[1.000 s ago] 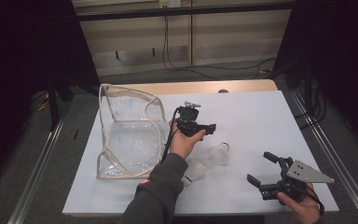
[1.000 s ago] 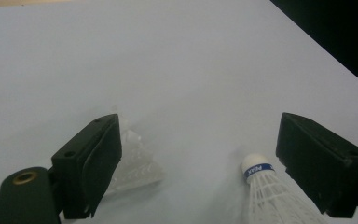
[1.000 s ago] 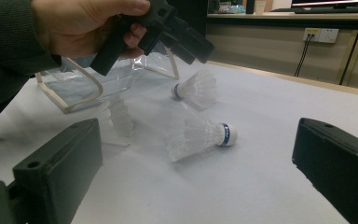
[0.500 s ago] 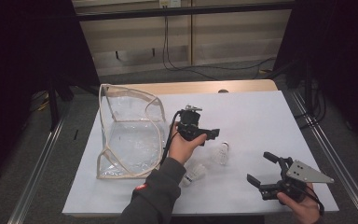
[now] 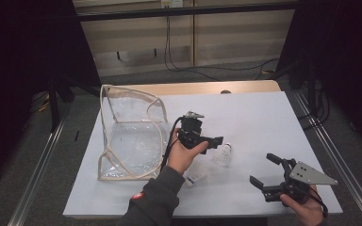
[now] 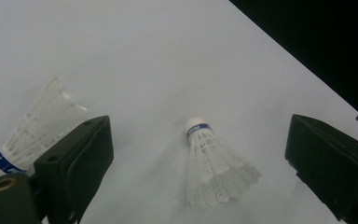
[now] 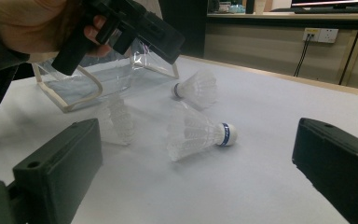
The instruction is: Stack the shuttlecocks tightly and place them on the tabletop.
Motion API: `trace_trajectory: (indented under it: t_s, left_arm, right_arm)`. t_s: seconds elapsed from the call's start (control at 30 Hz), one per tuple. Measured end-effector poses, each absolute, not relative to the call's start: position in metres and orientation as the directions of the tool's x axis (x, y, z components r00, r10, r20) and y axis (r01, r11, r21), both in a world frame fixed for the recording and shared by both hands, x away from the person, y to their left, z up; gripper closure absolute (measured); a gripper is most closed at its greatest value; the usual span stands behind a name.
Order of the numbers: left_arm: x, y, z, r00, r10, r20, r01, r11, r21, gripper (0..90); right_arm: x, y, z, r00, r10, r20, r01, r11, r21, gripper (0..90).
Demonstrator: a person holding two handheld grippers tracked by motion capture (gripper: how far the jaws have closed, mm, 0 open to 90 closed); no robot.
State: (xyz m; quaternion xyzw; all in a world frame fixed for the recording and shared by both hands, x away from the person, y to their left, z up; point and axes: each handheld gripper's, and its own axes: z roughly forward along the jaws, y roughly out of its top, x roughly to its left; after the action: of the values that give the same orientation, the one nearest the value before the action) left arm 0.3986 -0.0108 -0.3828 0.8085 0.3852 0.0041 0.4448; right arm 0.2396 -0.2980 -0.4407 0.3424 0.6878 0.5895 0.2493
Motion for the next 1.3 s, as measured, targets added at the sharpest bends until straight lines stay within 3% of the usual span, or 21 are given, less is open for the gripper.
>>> trace_trajectory:
  t_s: [1.3]
  left_arm:
    - [0.356,0.005,-0.384,0.764,0.537,-0.357,0.587,-0.347,0.732,4.3]
  right_arm:
    - [0.239,-0.297,-0.441,-0.643,0.763,0.062,0.181,0.074,0.981,0.8]
